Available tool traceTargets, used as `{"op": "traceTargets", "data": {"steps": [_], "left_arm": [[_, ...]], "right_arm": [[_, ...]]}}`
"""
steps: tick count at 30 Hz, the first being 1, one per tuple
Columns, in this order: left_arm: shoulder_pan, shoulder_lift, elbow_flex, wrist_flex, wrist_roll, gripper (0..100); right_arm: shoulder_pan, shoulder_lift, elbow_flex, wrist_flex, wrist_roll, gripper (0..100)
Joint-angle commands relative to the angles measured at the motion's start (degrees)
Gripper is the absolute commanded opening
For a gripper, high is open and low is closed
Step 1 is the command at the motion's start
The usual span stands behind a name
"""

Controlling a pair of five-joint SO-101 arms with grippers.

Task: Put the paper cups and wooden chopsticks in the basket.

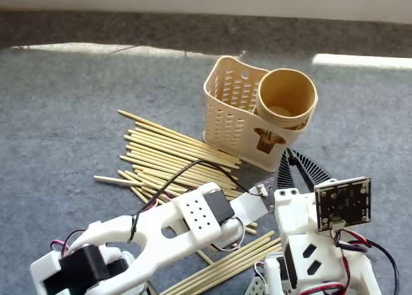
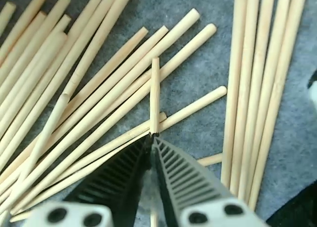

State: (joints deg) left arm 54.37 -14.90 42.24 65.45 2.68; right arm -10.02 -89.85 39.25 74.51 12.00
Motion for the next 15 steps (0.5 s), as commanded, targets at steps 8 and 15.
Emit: {"op": "traceTargets", "data": {"steps": [8, 15], "left_arm": [[-5.05, 0.66, -0.13, -1.58, -0.53, 15], [-5.67, 9.71, -2.24, -3.43, -0.7, 13]], "right_arm": [[-0.31, -0.13, 0.84, -1.8, -0.7, 0.6], [-0.31, -0.13, 0.84, -1.71, -0.7, 0.6]]}}
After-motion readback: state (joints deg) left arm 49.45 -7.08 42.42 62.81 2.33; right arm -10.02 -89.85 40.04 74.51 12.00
